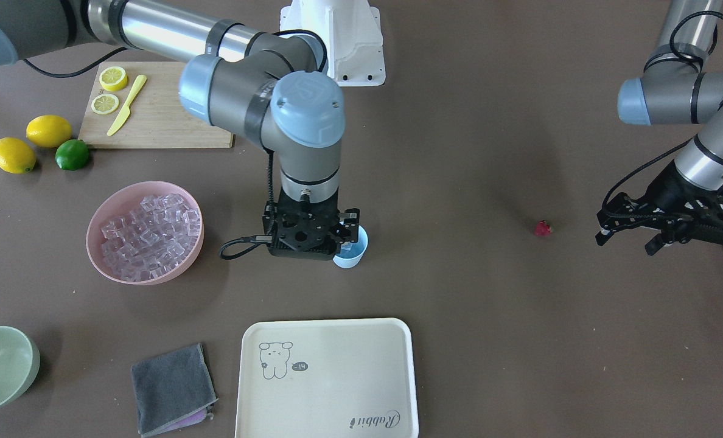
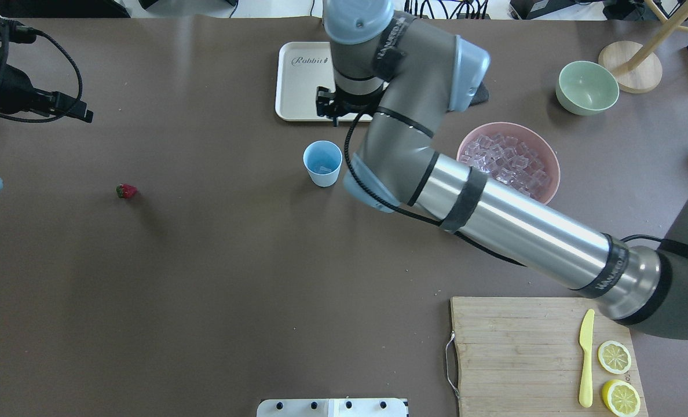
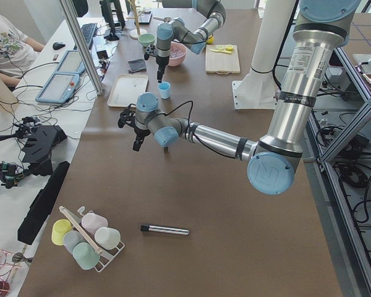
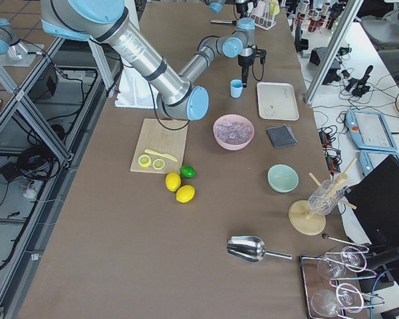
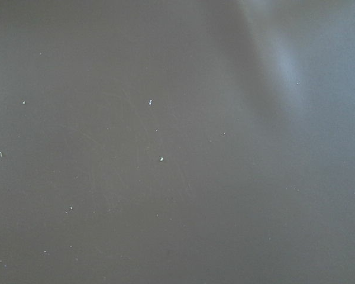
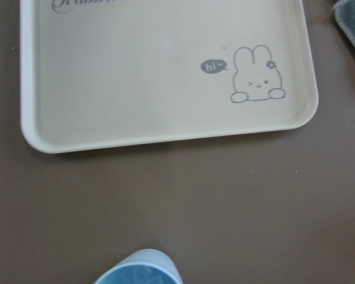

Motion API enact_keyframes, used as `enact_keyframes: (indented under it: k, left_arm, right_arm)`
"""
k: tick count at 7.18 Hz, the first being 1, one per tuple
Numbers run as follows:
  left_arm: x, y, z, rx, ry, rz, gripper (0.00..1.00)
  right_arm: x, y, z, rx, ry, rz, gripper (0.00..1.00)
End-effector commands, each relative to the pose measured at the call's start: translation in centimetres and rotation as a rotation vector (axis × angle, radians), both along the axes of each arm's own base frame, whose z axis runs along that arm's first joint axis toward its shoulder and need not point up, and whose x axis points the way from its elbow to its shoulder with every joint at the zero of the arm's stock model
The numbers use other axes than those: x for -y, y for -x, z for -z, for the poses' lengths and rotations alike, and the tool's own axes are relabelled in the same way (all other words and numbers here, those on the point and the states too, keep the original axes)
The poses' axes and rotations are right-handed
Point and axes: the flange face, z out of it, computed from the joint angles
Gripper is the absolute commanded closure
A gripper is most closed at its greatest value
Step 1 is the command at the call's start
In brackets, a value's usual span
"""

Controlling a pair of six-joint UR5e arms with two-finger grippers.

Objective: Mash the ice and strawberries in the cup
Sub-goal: 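Move the right arm away to rest while the left gripper reaches toward the strawberry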

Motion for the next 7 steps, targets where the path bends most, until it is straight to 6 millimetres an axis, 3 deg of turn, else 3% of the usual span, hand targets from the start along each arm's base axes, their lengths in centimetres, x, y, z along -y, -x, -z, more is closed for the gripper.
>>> enact_keyframes:
  k: [1, 2, 3, 4, 6, 7]
  left_arm:
    - [-1.5, -3.4, 1.0, -0.016, 0.014, -0.031, 0.02]
    - [-2.2, -4.2, 1.4, -0.011, 0.001, -0.035, 0.03]
    - [-3.1, -5.9, 1.3, 0.013, -0.013, -0.026, 0.02]
    - [-3.9, -7.6, 0.9, 0.018, -0.002, -0.044, 0.02]
    - [-6.1, -8.6, -2.7, 0.031, -0.020, -0.072, 0.03]
    - [-6.5, -9.1, -3.4, 0.025, -0.017, -0.077, 0.03]
  right_arm:
    - [0.8, -15.5, -8.2, -0.064, -0.023, 0.088, 0.09]
    - [0.4, -23.5, -10.2, -0.070, -0.003, 0.093, 0.09]
    - [-1.1, -30.8, -11.8, -0.090, -0.021, 0.132, 0.09]
    - [-2.5, -35.1, -13.9, -0.107, -0.014, 0.152, 0.09]
    - [-3.7, -38.7, -18.9, -0.136, -0.027, 0.221, 0.09]
    - [-4.0, -40.8, -22.2, -0.159, -0.047, 0.284, 0.09]
